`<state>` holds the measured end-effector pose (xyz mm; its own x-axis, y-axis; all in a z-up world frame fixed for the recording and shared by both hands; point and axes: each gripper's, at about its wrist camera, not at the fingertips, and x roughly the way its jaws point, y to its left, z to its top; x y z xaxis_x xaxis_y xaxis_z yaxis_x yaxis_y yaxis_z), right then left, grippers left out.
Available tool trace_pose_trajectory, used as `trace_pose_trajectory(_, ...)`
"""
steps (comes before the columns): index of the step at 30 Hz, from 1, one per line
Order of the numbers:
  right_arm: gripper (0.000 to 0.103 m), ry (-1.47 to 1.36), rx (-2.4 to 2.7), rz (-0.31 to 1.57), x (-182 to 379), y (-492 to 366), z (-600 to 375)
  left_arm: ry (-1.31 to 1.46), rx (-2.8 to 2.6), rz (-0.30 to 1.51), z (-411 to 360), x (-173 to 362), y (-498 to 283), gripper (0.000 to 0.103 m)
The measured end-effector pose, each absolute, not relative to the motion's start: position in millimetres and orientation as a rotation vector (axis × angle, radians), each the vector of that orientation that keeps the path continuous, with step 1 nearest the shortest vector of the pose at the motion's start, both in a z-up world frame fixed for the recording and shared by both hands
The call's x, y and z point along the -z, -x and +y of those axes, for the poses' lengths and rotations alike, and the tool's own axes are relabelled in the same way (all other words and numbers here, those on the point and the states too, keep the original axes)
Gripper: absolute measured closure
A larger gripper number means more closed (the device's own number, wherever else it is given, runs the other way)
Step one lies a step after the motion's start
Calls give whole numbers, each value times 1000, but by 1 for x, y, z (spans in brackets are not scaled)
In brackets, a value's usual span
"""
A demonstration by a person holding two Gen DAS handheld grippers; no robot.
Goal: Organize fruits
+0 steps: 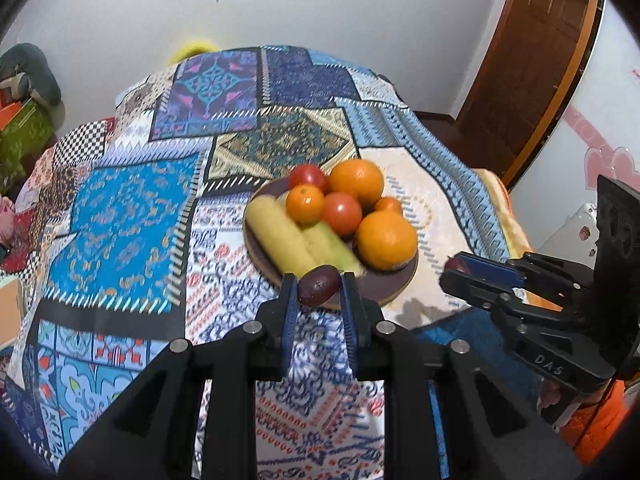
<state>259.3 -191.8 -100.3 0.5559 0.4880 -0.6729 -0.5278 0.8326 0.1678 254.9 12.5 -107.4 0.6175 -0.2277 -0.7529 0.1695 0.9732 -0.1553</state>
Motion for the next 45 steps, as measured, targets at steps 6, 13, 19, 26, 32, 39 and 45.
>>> trace_pose_trajectory(6, 84, 77, -592, 752, 96, -282, -182, 43, 223, 863, 6, 105, -271, 82)
trace_pose_trajectory(13, 84, 72, -597, 767, 101, -308, -176, 29, 214, 876, 4, 113, -295, 82)
trace_pose_trajectory(19, 84, 80, -610, 787, 109, -322, -167, 24, 216, 891, 1, 122, -311, 82)
trace_pose_trajectory(26, 84, 79, -627, 829, 123, -330, -162, 21, 220, 918, -1, 137, -324, 82)
trace_pose_trajectory(32, 83, 71, -627, 856, 129, -333, -164, 36, 214, 934, -1, 146, -329, 81)
trace_pose_trajectory(39, 74, 73, -612, 848, 118, -328, -166, 59, 234, 928, 0, 139, -324, 72)
trace_pose_trajectory(45, 74, 60, -589, 789, 89, -311, -177, 79, 221, 860, 5, 112, -303, 72)
